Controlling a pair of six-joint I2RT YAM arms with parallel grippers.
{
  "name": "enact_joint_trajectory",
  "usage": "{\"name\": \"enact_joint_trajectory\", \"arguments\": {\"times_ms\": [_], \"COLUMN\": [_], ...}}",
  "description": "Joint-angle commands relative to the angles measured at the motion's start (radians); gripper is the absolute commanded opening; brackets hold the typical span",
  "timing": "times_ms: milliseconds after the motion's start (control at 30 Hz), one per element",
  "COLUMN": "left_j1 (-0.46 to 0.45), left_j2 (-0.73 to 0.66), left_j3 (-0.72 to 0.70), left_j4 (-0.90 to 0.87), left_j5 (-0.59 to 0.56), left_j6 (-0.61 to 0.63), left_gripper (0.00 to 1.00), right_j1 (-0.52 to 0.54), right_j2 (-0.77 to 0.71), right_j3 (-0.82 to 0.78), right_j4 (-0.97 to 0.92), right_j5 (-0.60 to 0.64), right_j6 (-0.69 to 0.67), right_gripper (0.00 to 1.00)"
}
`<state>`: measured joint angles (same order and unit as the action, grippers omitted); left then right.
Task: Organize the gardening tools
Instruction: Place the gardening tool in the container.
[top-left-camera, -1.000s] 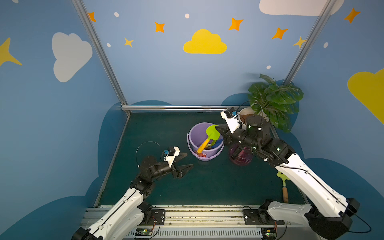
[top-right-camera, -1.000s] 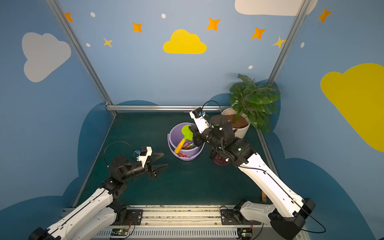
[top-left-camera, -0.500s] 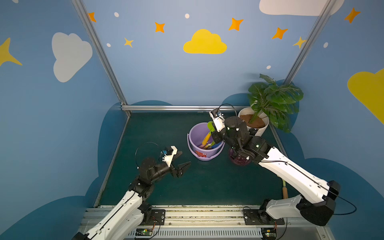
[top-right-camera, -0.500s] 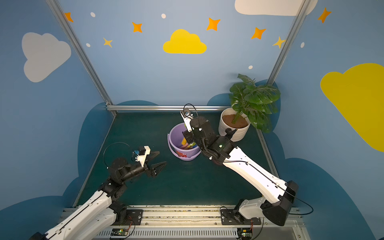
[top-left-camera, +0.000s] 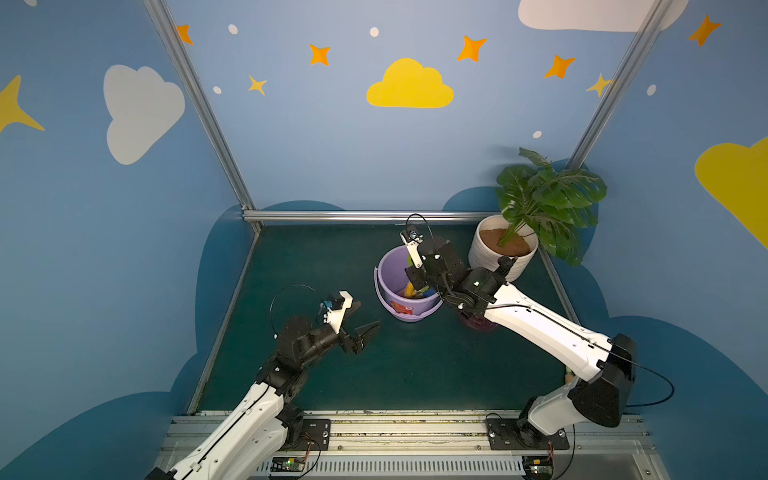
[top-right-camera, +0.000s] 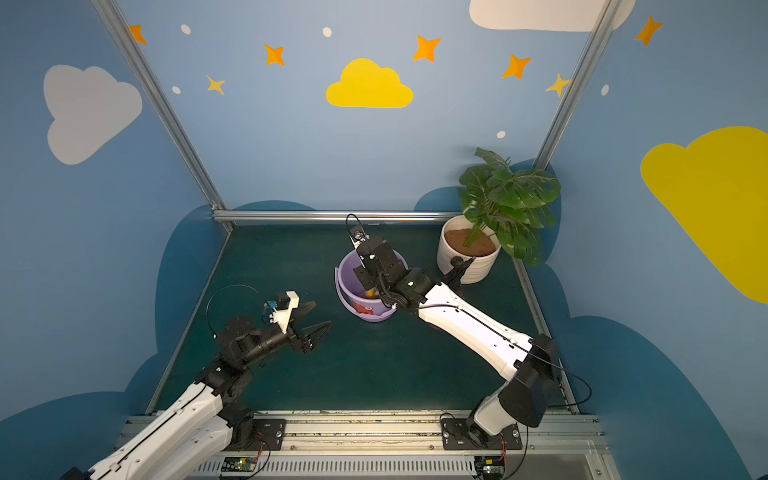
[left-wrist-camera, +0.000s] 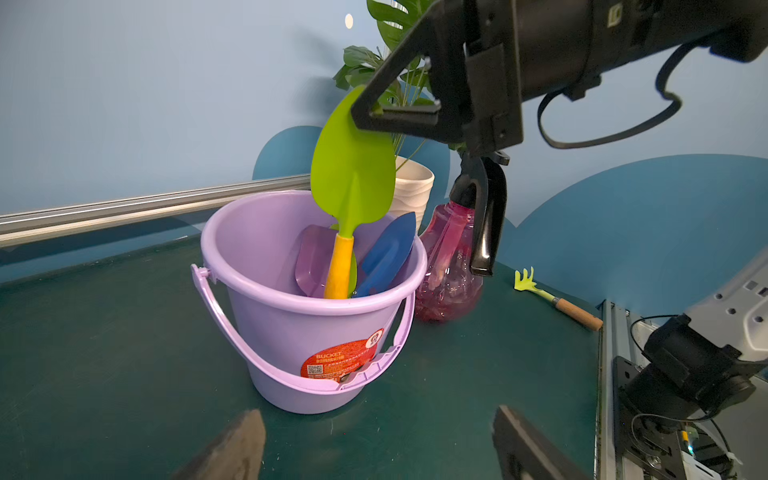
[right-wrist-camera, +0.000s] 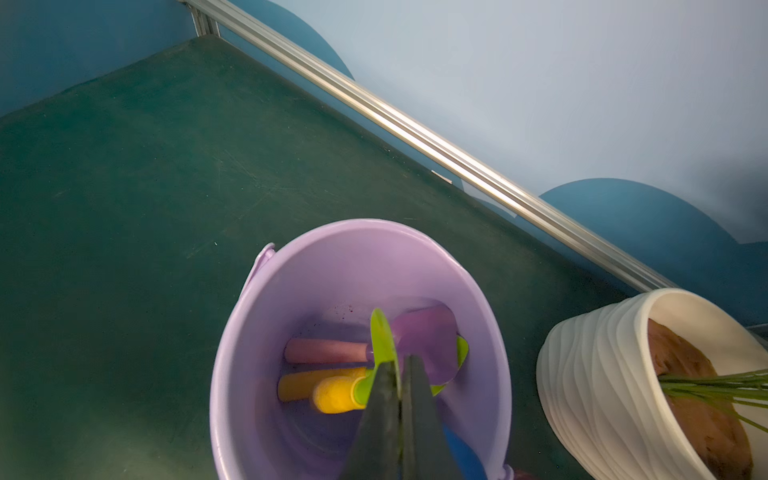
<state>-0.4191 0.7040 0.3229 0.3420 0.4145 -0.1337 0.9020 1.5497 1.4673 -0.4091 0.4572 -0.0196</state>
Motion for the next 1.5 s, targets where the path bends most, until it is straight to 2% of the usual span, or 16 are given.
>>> {"name": "enact_joint_trajectory", "arguments": {"times_ms": [0, 500, 767, 933, 1000, 1100, 1200, 1467], "left_j1": [0.002, 0.005, 0.005, 0.005, 0.007, 0.009, 0.012, 0.023], "left_j2": [-0.014, -0.026, -0.047, -0.047, -0.047, -0.052, -0.057, -0.094], "left_j3": [-0.015, -0.025, -0.028, -0.028, -0.028, -0.028, -0.027, -0.028], "left_j4": [-0.013, -0.019, -0.039, -0.04, -0.041, -0.041, -0.043, -0.073], "left_j5": [-0.02, -0.066, -0.109, -0.122, -0.134, -0.154, -0.174, -0.268], "left_j6": [0.019, 0.023, 0.03, 0.032, 0.034, 0.035, 0.035, 0.073], "left_gripper": [0.91, 0.92, 0.96, 0.99, 1.0, 1.0, 1.0, 1.0], "right_j1": [-0.009, -0.021, -0.028, -0.035, -0.046, -0.074, -0.107, -0.213], "right_j2": [0.031, 0.172, 0.196, 0.186, 0.166, 0.122, 0.064, -0.153], "right_j3": [0.028, 0.08, 0.116, 0.156, 0.172, 0.176, 0.158, 0.07], "right_j4": [0.001, -0.104, -0.148, -0.198, -0.223, -0.241, -0.247, -0.246], "right_j5": [-0.014, -0.058, -0.077, -0.105, -0.138, -0.174, -0.19, -0.187], "right_j6": [0.049, 0.128, 0.149, 0.157, 0.162, 0.171, 0.176, 0.179], "right_gripper": [0.0, 0.0, 0.0, 0.25, 0.38, 0.49, 0.55, 0.64]}}
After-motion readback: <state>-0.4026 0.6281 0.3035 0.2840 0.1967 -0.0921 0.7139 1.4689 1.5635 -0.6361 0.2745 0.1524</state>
